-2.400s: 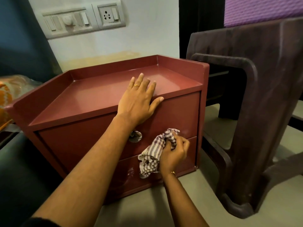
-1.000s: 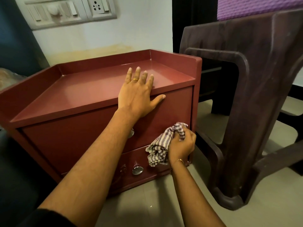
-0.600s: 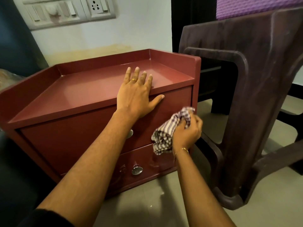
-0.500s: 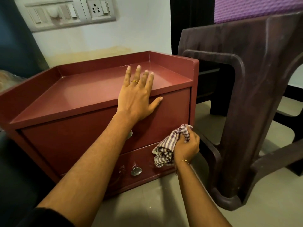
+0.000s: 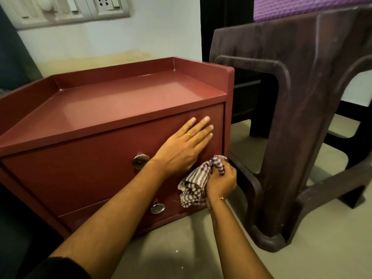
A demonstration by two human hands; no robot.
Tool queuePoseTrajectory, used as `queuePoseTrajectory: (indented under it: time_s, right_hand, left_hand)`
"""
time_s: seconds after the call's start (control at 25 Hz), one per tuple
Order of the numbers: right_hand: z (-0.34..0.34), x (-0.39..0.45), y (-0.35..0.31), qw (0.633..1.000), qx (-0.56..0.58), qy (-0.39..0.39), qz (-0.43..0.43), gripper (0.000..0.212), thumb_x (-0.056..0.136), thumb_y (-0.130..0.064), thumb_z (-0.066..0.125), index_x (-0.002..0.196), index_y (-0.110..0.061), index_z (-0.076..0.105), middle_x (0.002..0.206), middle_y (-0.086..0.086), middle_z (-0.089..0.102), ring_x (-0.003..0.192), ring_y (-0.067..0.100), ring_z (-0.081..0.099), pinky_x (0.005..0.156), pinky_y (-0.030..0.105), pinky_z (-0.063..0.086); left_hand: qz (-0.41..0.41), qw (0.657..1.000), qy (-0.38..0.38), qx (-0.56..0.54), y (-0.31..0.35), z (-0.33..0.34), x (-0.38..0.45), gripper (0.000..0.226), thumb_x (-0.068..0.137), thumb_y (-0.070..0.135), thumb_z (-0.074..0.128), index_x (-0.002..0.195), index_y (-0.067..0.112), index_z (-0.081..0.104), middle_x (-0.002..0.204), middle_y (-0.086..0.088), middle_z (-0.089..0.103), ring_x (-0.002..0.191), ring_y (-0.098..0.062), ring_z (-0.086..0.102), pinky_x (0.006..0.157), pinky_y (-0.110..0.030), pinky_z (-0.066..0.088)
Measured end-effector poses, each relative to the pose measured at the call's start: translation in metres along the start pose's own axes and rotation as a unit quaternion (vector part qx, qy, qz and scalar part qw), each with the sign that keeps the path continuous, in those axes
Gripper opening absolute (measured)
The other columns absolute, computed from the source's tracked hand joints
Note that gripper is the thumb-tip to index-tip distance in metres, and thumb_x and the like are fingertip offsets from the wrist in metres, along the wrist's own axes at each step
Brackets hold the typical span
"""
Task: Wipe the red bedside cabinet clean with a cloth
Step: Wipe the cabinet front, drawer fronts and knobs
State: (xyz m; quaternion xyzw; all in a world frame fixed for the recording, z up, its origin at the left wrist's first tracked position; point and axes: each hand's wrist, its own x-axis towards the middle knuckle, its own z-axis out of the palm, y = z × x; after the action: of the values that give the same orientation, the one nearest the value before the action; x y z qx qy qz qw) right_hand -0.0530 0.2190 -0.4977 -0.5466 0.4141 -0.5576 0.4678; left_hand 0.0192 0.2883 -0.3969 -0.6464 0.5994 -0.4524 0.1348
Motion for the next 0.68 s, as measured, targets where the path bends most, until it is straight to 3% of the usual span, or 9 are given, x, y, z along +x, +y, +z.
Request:
queuePoseTrajectory:
  time_s: [0.12,0.24,0.36,0.48,0.68]
  right_hand:
    - [-0.002,0.018,-0.012,0.995,0.014,0.069,-0.066,0.036,0.078,0.013,0.058,0.110,-0.001,0.067,0.113,0.019,0.061,0.102,0.028,0.055,0.084,0.018,0.037]
    - [0.015,0.028,-0.020,0.987,-0.012,0.071,-0.141,0.042,0.075,0.014,0.057,0.110,-0.006,0.068,0.110,0.015,0.063,0.099,0.017,0.046,0.084,0.012,0.032]
    - [0.016,0.015,0.018,0.993,-0.041,0.058,-0.094,0.042,0.075,0.018,0.056,0.110,-0.002,0.068,0.107,0.018,0.063,0.101,0.028,0.055,0.083,0.012,0.033]
    - [-0.002,0.003,0.053,0.996,-0.077,0.005,-0.044,0.041,0.075,0.020,0.056,0.109,0.001,0.068,0.104,0.022,0.063,0.097,0.042,0.060,0.078,0.024,0.039]
    - [0.012,0.026,0.014,0.992,-0.026,0.046,-0.112,0.039,0.077,0.015,0.059,0.110,-0.003,0.068,0.105,0.017,0.063,0.098,0.027,0.057,0.081,0.013,0.037]
  left_hand:
    - [0.015,0.999,-0.034,0.009,0.010,0.006,-0.002,0.052,0.082,0.021,0.037,0.130,0.004,0.051,0.140,-0.012,0.049,0.135,-0.031,0.039,0.114,-0.044,0.010]
    - [0.007,0.999,-0.034,0.012,0.012,0.013,-0.006,0.054,0.086,0.025,0.035,0.133,0.002,0.045,0.144,-0.012,0.044,0.137,-0.031,0.036,0.114,-0.045,0.009]
    - [0.004,0.999,-0.034,0.013,0.019,0.022,-0.010,0.055,0.085,0.023,0.036,0.135,0.000,0.043,0.146,-0.013,0.041,0.138,-0.031,0.034,0.115,-0.045,0.008]
    - [-0.002,0.999,-0.041,0.024,0.027,0.028,-0.012,0.060,0.083,0.024,0.038,0.137,-0.001,0.038,0.149,-0.012,0.037,0.140,-0.029,0.031,0.116,-0.042,0.000]
    - [-0.035,0.999,-0.014,0.039,0.037,0.038,-0.005,0.062,0.088,0.030,0.045,0.138,-0.003,0.033,0.149,-0.013,0.036,0.141,-0.029,0.025,0.116,-0.041,0.001]
